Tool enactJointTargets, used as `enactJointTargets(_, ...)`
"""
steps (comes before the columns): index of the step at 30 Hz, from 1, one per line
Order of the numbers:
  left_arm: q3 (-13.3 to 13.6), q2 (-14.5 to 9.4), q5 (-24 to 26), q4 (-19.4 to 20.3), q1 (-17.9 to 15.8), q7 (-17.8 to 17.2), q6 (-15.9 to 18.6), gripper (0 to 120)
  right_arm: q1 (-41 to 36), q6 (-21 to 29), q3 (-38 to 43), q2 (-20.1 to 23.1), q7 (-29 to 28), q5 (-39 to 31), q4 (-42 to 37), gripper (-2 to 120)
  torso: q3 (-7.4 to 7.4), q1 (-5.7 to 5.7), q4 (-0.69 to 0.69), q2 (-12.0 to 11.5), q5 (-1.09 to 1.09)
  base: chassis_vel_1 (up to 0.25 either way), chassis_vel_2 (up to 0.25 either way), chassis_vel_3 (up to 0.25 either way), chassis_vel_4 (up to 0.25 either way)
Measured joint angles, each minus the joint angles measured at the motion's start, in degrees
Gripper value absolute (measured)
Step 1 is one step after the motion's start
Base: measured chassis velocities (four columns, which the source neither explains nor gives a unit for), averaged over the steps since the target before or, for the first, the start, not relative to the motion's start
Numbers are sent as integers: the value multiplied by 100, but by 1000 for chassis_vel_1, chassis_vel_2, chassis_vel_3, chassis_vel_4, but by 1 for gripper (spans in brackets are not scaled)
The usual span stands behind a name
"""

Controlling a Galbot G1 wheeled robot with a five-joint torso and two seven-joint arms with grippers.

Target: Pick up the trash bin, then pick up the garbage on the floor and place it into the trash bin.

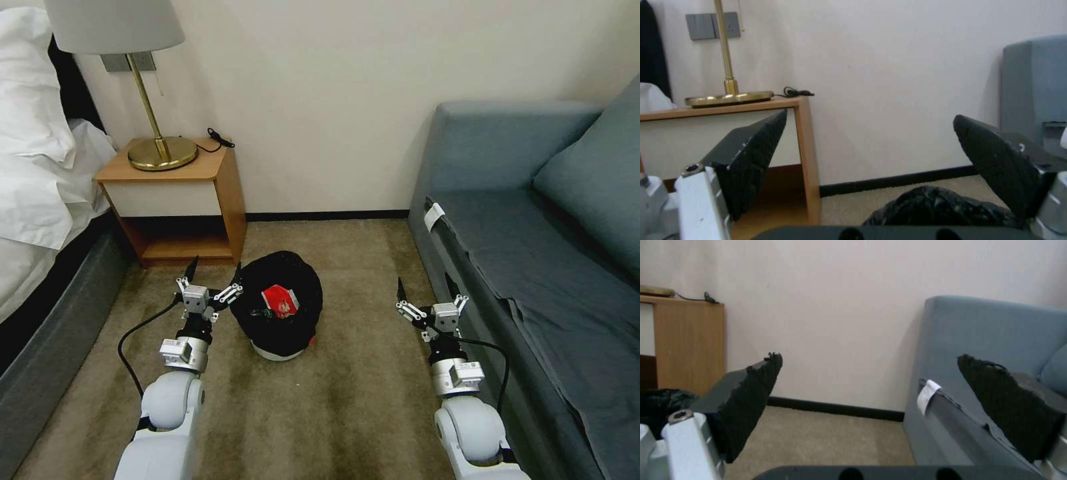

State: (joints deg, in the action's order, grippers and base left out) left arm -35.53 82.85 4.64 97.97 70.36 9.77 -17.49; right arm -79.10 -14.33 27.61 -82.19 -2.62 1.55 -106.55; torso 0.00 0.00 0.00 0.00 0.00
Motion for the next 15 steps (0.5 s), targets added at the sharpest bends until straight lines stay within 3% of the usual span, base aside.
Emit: enactJointTargets(15, 0, 0, 0, 0, 0, 0, 0, 100, 0, 0, 0, 0, 0, 0, 0, 100, 0, 0, 0, 0, 0, 64, -60, -53, 55)
